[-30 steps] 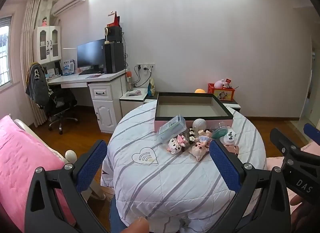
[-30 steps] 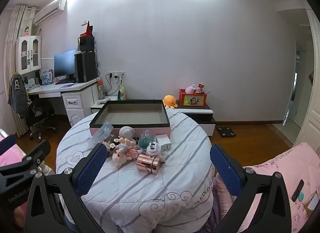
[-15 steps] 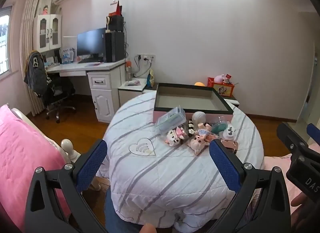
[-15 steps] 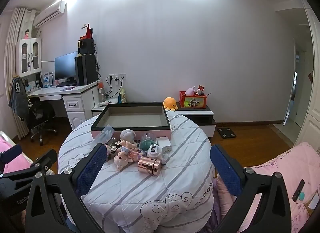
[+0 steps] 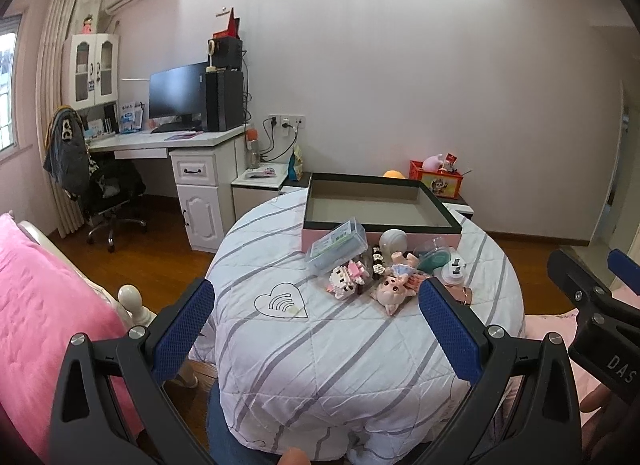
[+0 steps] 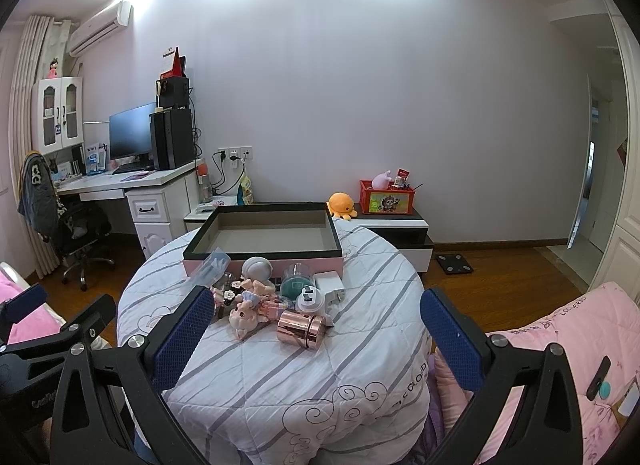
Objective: Organize rigid objects
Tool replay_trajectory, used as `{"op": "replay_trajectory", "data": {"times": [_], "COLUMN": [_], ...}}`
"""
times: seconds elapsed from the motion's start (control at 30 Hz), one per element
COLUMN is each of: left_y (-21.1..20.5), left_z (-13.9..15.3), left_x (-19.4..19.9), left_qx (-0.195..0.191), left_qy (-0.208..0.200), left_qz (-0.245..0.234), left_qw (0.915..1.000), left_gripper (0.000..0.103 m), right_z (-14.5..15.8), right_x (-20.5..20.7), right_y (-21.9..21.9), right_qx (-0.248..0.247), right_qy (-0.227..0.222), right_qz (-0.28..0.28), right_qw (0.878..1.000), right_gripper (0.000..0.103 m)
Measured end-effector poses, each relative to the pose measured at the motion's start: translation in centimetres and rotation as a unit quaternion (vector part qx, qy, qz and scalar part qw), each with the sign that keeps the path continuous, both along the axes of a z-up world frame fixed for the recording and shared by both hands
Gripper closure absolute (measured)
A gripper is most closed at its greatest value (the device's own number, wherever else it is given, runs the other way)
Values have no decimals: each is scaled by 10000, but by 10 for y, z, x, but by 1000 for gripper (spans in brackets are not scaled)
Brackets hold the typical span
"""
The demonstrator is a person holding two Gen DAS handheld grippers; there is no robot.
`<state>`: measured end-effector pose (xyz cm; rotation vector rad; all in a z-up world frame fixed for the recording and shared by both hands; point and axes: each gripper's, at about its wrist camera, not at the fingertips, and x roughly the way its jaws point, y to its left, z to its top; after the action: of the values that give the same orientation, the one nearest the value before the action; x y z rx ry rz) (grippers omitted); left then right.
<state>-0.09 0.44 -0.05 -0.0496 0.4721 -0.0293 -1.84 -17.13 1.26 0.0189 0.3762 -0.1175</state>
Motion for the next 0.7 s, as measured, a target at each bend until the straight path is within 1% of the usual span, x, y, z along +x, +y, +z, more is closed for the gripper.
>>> {"op": "replay_trajectory", "data": {"times": [0.1, 0.43, 0.7], "left_y": [0, -2, -1], "left_z": [3, 16, 21], "left_x": [-3, -13, -9], "left_qx": [3, 271, 309], "left_qy": [-70, -343, -375], "left_qz": [-6, 133, 135], "left_qw": [10000, 9990, 9987], "left_gripper": [0, 0, 0], "right_z": [-1, 0, 0], "right_x": [0, -1, -1], "right_y": [0, 2, 2], "right_qx": [27, 36, 6], "right_qy": [2, -38, -28], "right_qz": [-8, 6, 7], "right_qw": [10000, 10000, 10000], "right_gripper": [0, 0, 0]}}
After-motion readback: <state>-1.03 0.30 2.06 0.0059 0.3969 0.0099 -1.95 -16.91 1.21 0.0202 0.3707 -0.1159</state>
